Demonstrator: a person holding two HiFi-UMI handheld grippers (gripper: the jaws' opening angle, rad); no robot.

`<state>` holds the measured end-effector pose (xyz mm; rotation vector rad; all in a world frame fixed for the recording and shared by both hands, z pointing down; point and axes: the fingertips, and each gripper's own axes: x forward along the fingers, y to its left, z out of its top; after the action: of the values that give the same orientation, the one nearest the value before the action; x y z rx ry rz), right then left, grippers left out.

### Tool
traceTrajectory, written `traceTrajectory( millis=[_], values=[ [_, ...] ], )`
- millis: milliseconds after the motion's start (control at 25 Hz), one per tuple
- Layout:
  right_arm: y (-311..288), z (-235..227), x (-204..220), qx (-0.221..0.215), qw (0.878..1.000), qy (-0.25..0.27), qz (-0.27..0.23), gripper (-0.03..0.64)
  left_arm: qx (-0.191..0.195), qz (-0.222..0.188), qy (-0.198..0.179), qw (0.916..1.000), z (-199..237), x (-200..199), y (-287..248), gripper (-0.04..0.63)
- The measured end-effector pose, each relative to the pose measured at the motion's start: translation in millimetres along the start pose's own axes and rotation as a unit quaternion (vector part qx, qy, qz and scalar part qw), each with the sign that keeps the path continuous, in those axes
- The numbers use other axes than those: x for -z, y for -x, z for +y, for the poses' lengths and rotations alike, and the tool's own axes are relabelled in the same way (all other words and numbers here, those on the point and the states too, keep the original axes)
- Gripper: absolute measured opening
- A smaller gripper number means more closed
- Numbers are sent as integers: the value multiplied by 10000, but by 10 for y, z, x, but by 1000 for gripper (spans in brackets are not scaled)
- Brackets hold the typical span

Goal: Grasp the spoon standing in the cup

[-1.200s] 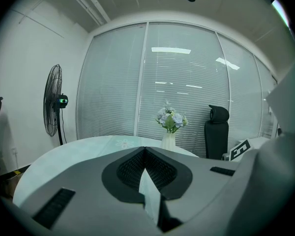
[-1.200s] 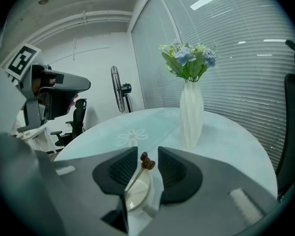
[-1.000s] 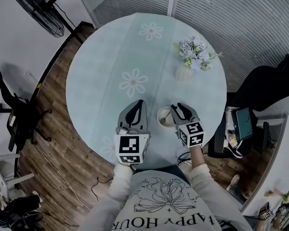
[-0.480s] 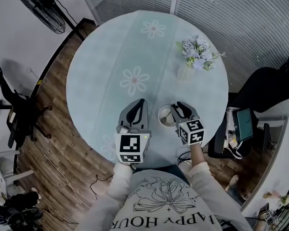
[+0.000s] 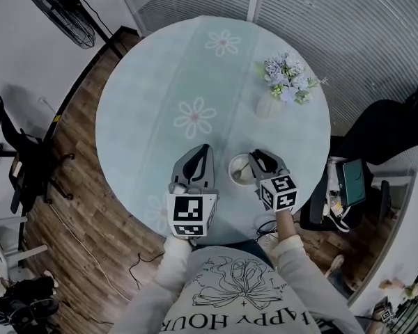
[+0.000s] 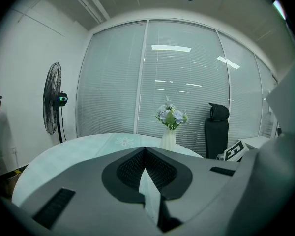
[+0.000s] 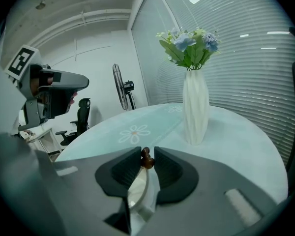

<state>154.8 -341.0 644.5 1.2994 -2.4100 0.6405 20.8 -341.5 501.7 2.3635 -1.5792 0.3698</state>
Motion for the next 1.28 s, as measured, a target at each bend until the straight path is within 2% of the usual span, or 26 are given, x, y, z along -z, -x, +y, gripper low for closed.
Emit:
traceTrajectory(
  millis=[840, 1280],
  values=[
    [152, 135, -188, -195, 9995, -154, -205, 51, 12, -115, -37, 9999, -13, -34, 77, 5],
    [380, 255, -400, -116, 9990, -163, -402, 51, 139, -287, -108, 9994, -26, -176, 179, 5]
  ],
)
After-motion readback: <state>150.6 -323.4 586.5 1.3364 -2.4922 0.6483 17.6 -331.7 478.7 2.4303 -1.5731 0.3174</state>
